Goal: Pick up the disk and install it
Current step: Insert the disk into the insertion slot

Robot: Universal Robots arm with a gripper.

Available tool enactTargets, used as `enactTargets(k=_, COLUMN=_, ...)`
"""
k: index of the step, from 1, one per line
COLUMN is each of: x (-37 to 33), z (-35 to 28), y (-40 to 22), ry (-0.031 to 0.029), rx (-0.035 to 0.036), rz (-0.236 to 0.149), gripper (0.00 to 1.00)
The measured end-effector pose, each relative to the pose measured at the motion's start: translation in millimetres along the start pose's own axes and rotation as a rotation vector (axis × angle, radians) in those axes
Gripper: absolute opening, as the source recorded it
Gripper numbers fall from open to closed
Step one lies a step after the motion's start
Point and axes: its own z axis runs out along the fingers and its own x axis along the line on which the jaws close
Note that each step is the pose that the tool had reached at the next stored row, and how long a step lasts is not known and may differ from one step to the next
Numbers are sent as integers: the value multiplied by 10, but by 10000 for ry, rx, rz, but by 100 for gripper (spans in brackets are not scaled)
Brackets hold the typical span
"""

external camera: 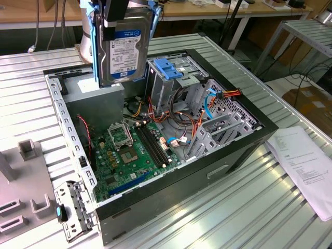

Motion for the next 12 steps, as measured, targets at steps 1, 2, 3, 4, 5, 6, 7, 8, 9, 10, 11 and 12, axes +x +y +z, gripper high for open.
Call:
enactTargets(k=1, x=4, z=0, y=0, ry=0, rx=0, rz=0, gripper=37)
enactTargets(k=2, x=10, z=0, y=0, ry=0, rx=0, rz=-1, gripper=37)
enactTargets(k=3, x=20, z=0, y=0, ry=0, rx=-1, rz=0, gripper=37)
enactTargets(k=4, x=32, z=1, y=0, ry=0, rx=0, rz=0, gripper=37)
enactTargets(k=5, x=43, z=1, y=-1, ry=0, rx=0, rz=0, gripper=37)
enactTargets(k=6, x=51, z=1, y=-1, ry=0, rx=0, rz=0, gripper=37)
enactTargets(k=7, x=58, z=1, y=-1, ry=0, rx=0, rz=0, gripper=37)
enactTargets(k=8, x=67, z=1, y=-1, ry=0, rx=0, rz=0, gripper=37)
enactTargets(k=9, x=74, z=1, y=-1, ry=0, rx=0, rz=0, gripper=37)
enactTargets(k=10, x=84, z=2, y=-1, ry=0, rx=0, rz=0, gripper=37)
enactTargets(k=11, x=92, z=2, y=-2, ry=2, rx=-1, rz=0, gripper=37)
enactTargets(k=12, x=108, z=3, y=-2, ry=1, rx=0, rz=0, gripper=37)
